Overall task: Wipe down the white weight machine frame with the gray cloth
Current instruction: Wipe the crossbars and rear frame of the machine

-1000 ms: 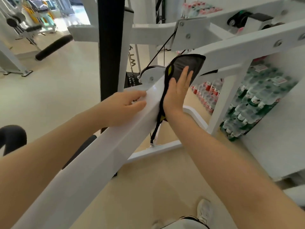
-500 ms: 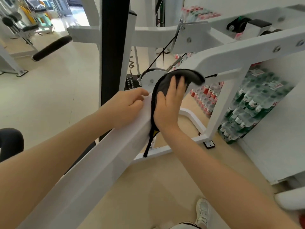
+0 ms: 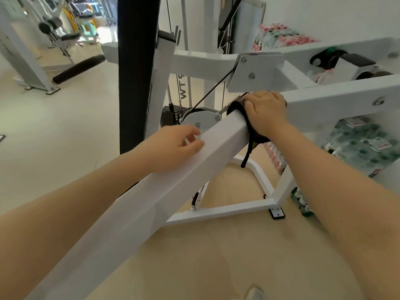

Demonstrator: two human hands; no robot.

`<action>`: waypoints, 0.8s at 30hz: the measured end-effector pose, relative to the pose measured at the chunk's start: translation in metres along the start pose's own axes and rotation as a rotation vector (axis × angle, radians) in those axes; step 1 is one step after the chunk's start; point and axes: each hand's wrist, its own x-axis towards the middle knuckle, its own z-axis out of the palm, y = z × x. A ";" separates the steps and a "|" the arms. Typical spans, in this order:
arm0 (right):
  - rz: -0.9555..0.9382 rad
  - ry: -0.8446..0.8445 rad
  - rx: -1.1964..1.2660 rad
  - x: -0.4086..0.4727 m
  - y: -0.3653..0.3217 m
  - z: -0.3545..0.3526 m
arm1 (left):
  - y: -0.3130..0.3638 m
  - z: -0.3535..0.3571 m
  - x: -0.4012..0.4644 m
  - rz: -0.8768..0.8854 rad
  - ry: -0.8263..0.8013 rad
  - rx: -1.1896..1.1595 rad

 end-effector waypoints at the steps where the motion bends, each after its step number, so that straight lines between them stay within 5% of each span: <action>1: -0.054 0.031 0.006 -0.004 -0.004 0.001 | 0.005 0.002 0.008 -0.006 0.008 0.002; 5: -0.327 0.046 0.080 -0.027 -0.023 0.002 | 0.027 0.011 0.038 0.002 0.071 0.004; 10: -0.429 -0.011 0.091 -0.015 -0.009 -0.001 | 0.038 0.014 0.066 -0.056 0.142 0.003; 19: -0.247 0.074 -0.113 0.023 0.122 -0.024 | 0.080 0.035 0.113 -0.172 0.167 0.182; 24: -0.161 0.266 -0.070 0.001 0.104 -0.007 | 0.084 0.038 0.116 -0.179 0.201 0.164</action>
